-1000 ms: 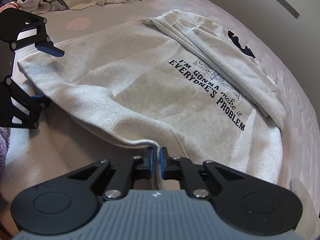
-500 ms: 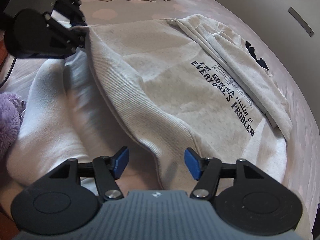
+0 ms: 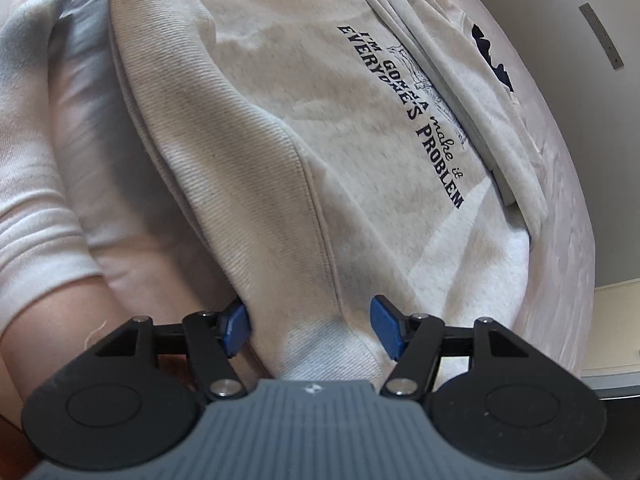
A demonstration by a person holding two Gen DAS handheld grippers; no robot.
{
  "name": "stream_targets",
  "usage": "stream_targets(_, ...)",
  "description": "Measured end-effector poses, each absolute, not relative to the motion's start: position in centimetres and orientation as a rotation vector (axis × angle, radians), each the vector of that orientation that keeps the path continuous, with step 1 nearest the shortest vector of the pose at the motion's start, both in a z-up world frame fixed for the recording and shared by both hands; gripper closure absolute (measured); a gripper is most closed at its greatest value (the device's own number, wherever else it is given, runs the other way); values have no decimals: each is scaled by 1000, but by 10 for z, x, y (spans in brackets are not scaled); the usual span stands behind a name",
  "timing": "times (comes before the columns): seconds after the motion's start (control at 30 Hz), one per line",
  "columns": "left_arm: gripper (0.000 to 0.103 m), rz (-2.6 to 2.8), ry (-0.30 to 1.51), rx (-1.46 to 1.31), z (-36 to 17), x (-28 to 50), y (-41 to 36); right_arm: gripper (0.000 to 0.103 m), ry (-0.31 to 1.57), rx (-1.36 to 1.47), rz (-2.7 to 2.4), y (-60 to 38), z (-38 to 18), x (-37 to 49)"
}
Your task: Fold clothes
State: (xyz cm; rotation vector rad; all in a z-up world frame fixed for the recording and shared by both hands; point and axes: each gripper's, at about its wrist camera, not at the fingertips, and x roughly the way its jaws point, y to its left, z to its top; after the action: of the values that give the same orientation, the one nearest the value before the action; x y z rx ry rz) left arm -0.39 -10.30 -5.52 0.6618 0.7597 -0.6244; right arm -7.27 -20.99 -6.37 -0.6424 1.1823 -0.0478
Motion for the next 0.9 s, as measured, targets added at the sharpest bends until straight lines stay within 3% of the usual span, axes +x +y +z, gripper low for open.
stream_targets(0.33, 98, -625, 748, 609, -43, 18, -106, 36, 1195, -511, 113, -212, -54, -75)
stream_targets(0.8, 98, -641, 744, 564, -28, 33, -111, 39, 1167, -682, -129, -236, -46, -83)
stream_targets(0.9, 98, -642, 742, 573, -29, 30, -110, 53, 1115, -667, -187, -247, -31, -97)
